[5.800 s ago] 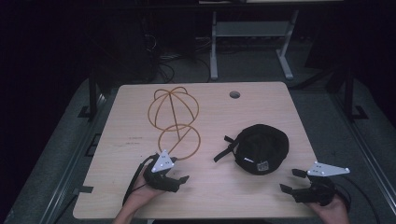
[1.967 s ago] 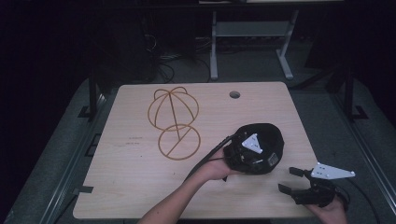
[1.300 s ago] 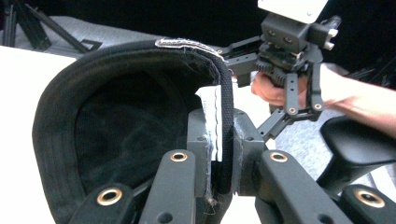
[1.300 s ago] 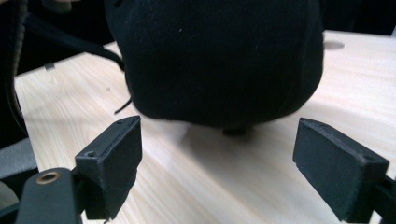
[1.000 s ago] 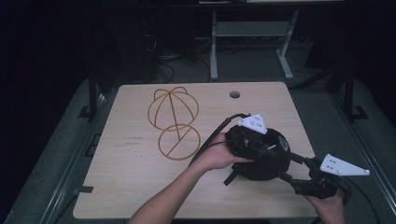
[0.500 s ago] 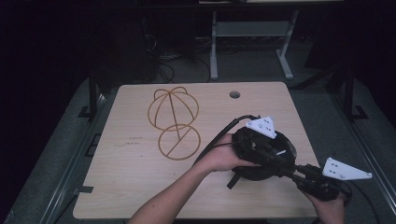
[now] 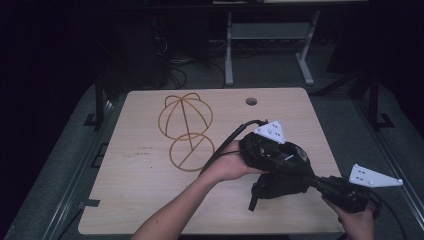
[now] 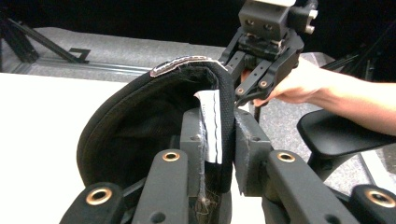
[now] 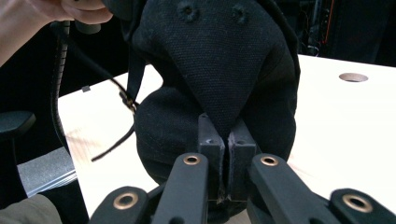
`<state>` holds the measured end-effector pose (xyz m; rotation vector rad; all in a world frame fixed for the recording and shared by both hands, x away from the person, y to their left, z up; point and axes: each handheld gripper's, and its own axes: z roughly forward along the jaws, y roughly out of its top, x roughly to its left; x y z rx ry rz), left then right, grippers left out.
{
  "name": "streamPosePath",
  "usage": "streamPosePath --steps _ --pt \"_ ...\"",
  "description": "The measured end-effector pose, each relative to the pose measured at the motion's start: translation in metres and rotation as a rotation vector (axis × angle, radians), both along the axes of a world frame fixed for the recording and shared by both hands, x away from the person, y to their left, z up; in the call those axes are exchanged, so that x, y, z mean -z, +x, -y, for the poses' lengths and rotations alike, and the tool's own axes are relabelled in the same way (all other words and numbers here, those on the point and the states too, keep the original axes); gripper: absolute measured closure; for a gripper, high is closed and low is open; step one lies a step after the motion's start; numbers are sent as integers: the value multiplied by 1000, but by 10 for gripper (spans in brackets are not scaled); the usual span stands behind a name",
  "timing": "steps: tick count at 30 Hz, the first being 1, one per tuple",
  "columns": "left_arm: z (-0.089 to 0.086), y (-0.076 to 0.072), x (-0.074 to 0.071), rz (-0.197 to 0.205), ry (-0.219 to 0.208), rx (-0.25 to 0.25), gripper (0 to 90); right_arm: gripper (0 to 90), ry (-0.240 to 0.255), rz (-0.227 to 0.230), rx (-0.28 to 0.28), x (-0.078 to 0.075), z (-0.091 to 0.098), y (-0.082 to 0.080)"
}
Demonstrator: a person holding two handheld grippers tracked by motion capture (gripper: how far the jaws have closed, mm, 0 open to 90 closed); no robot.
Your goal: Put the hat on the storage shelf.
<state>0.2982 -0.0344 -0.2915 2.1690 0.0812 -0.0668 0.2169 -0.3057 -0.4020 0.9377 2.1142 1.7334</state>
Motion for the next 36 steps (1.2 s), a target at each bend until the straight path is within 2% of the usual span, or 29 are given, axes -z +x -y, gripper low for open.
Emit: streamPosePath --steps 8,23,29,34,36 --pt "-17 2 -3 4 -2 -45 643 872 -3 -36 6 -7 3 2" --pt "-66 -1 -3 20 -4 -125 617 872 -8 -84 1 -14 2 11" --pt "-86 0 7 18 1 -163 611 872 -8 -97 2 -18 6 14" --pt "-101 -1 21 11 5 -190 606 871 -13 -110 10 -25 11 18" --pt "-107 -1 27 13 19 -199 603 871 -16 -113 12 -29 12 20"
